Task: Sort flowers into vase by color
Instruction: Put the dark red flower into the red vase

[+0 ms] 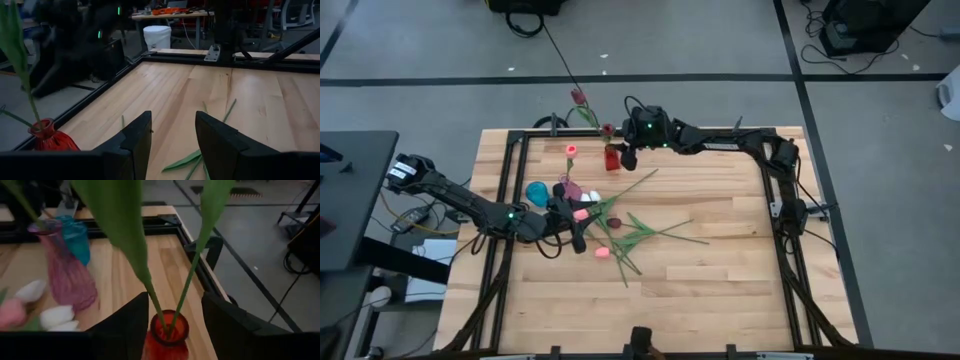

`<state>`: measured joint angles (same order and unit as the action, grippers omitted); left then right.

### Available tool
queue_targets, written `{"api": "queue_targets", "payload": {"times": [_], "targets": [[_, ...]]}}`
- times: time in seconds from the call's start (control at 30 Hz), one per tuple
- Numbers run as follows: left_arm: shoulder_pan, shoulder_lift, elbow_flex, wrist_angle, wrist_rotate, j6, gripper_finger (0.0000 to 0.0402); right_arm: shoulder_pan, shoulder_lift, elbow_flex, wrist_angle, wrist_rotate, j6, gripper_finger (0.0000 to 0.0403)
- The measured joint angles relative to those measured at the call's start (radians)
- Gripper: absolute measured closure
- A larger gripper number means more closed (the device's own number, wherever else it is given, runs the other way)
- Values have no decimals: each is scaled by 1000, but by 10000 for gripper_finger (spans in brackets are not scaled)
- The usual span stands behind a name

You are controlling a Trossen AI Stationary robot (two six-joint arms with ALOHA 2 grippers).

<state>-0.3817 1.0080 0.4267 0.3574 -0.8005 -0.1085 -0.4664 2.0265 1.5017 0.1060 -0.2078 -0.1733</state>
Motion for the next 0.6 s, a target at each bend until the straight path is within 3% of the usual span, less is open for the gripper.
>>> {"api": "queue_targets", "payload": {"times": [0.37,0.6], "targets": [[0,0,0,-17,0,-2,243,4,-174,-15,-466,55,-135,197],[0,0,0,-12,0,-27,243,-50,-318,-170,-492,105,-82,198]]}}
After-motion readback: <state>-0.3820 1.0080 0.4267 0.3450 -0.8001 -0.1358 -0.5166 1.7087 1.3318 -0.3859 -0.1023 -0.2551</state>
